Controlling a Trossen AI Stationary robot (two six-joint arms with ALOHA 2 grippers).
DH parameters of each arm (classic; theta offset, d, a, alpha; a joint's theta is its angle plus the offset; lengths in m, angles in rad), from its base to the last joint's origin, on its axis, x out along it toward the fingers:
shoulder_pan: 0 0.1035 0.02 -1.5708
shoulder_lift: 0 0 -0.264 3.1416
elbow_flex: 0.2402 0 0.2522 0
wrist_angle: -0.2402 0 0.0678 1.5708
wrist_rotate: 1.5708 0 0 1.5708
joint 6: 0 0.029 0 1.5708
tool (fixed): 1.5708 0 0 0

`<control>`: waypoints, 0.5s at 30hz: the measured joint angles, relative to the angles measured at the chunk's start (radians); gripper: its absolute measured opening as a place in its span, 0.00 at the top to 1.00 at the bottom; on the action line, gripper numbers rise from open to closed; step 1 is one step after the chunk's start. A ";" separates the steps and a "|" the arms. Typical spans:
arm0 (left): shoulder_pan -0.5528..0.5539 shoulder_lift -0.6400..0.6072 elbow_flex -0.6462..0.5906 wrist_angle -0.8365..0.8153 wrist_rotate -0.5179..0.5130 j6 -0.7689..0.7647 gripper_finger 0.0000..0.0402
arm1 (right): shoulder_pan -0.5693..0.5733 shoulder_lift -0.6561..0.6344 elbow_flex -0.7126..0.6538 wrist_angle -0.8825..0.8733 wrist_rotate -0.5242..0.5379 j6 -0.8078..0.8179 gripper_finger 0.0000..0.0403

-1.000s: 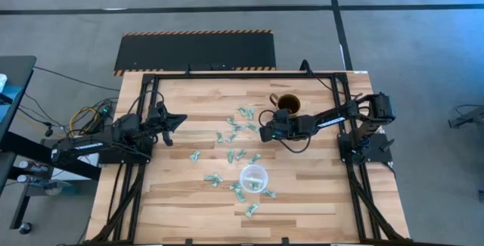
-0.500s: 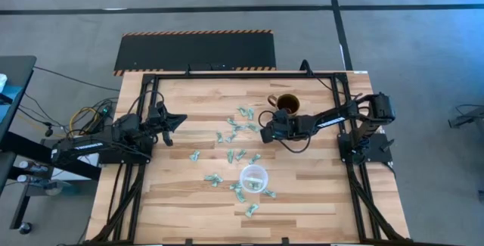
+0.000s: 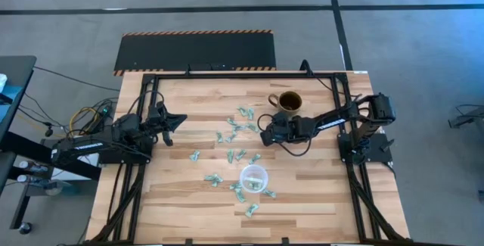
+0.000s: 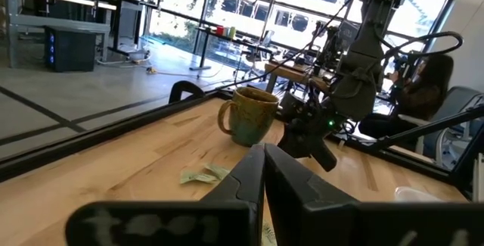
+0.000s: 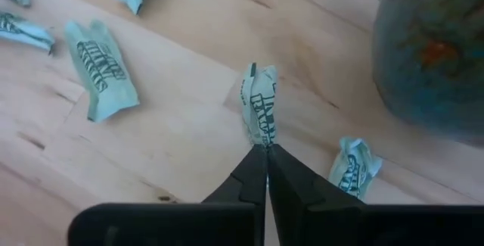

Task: Pick and place Stevia / Truvia into bins
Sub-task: Put the green stevia packet into the transparent container

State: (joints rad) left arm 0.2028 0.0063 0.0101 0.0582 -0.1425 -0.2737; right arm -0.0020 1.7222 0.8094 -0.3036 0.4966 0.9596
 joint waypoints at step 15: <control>0.000 0.000 0.000 0.000 0.000 -0.031 1.00 | 0.154 -0.002 0.402 -0.393 -0.022 -0.338 1.00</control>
State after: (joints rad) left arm 0.2026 0.0066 0.0101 0.0580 -0.1423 -0.3046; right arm 0.1522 1.7203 1.2110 -0.6967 0.4747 0.6212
